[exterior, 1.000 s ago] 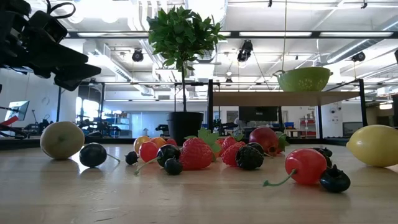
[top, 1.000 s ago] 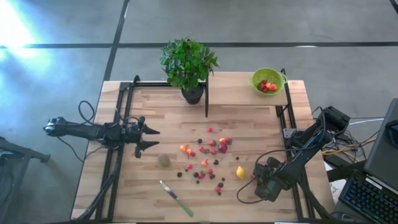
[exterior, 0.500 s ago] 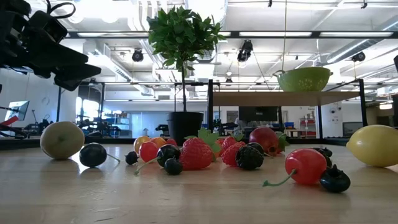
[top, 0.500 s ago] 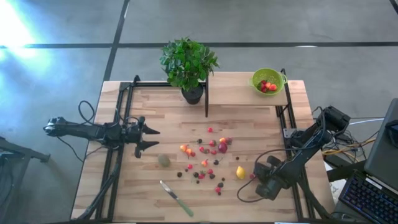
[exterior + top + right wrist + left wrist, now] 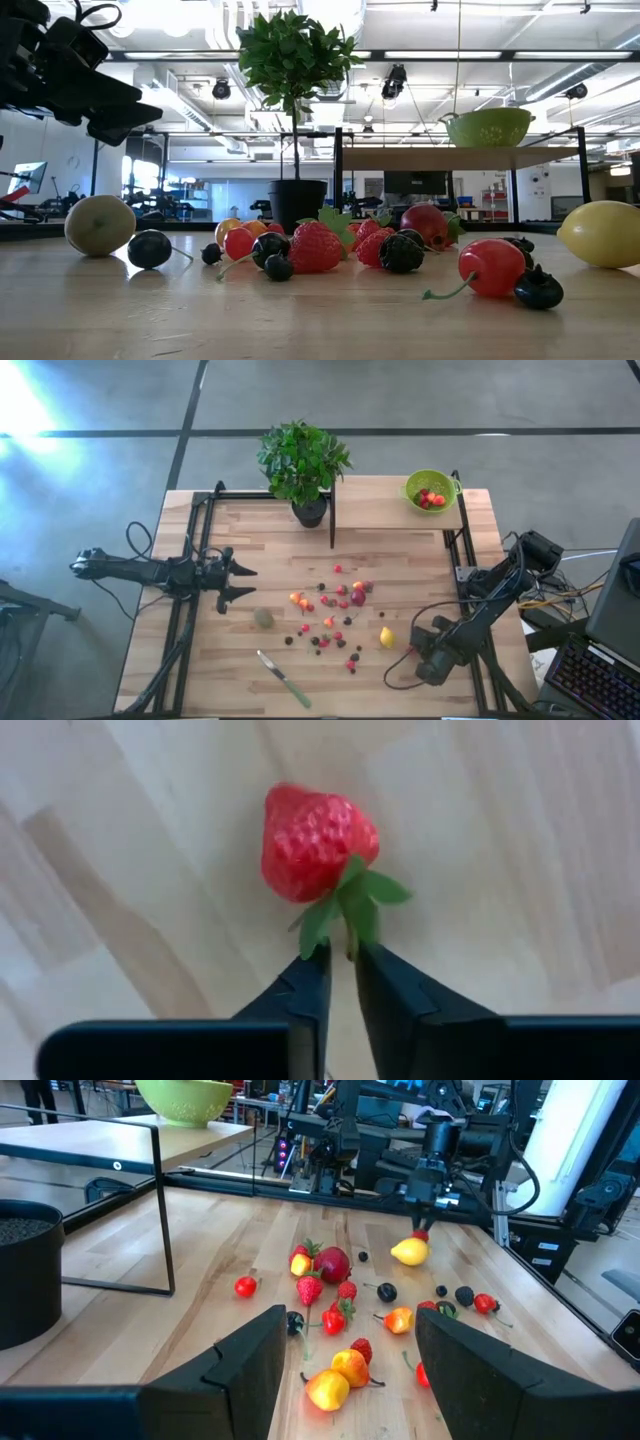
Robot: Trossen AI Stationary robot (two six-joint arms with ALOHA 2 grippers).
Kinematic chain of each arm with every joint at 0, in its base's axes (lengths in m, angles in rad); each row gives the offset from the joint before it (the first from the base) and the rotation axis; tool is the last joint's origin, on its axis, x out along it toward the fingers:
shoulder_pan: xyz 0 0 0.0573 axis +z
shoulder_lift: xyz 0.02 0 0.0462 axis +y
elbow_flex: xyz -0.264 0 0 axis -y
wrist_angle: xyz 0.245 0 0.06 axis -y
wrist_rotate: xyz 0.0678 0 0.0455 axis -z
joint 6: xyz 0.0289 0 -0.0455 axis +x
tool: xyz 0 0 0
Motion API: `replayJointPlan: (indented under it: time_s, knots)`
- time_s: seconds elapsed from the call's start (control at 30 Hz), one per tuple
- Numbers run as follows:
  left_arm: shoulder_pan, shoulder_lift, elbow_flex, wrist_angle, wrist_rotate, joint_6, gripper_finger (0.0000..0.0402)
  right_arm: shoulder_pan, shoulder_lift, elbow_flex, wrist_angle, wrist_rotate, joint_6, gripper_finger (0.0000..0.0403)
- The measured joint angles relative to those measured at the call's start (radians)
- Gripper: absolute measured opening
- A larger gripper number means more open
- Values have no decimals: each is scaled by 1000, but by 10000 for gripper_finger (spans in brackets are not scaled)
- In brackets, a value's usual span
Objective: Pick & Place Fruit
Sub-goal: Put the strawberry into the green strainer bowl on the shelf
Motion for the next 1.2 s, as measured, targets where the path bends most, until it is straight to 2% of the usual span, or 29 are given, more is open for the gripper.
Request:
replayJointPlan:
  time_s: [0.37,0.63,0.8,1.0,1.2]
  knots:
    - [0,0,0,0,0,0,229,-2,0,-1,-11,45,-11,143]
    - [0,0,0,0,0,0,229,-6,0,-2,-18,97,-15,163]
    - [0,0,0,0,0,0,229,-8,0,-3,-42,97,-14,125]
    - [0,0,0,0,0,0,229,-8,0,-3,-44,83,-25,21]
    - [0,0,0,0,0,0,229,-8,0,-3,-44,69,-30,8]
